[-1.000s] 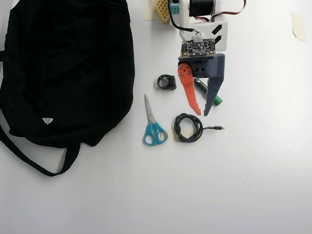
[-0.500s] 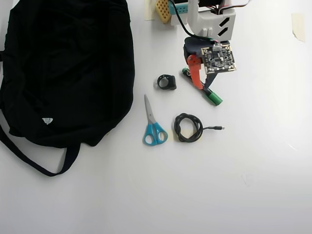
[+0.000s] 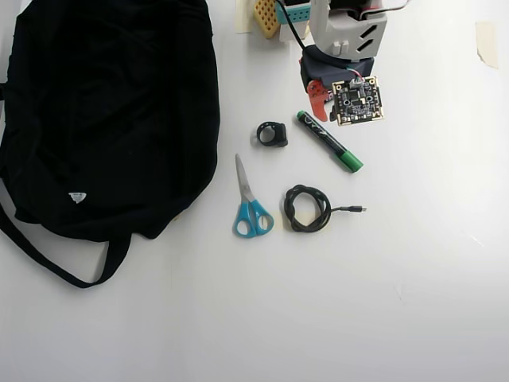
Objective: Put the green marker into the black bag
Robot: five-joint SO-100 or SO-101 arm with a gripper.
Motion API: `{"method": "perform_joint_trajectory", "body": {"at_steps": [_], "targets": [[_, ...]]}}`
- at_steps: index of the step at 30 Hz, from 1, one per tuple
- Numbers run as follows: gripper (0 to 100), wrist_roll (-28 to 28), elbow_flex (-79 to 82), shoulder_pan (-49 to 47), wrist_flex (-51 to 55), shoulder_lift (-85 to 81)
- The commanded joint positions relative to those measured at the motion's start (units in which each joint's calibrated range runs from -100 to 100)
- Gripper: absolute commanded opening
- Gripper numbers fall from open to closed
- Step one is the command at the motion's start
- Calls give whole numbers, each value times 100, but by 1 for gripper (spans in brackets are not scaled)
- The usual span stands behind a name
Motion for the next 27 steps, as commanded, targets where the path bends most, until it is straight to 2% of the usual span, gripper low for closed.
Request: {"method": "perform_joint_trajectory", "body": {"at_steps": [1,11,27], "targets": [[2,-24,-247,-144,175,-244],[2,13,-238,-227,727,-244],[2,-92,-148,-578,761,-186]]}}
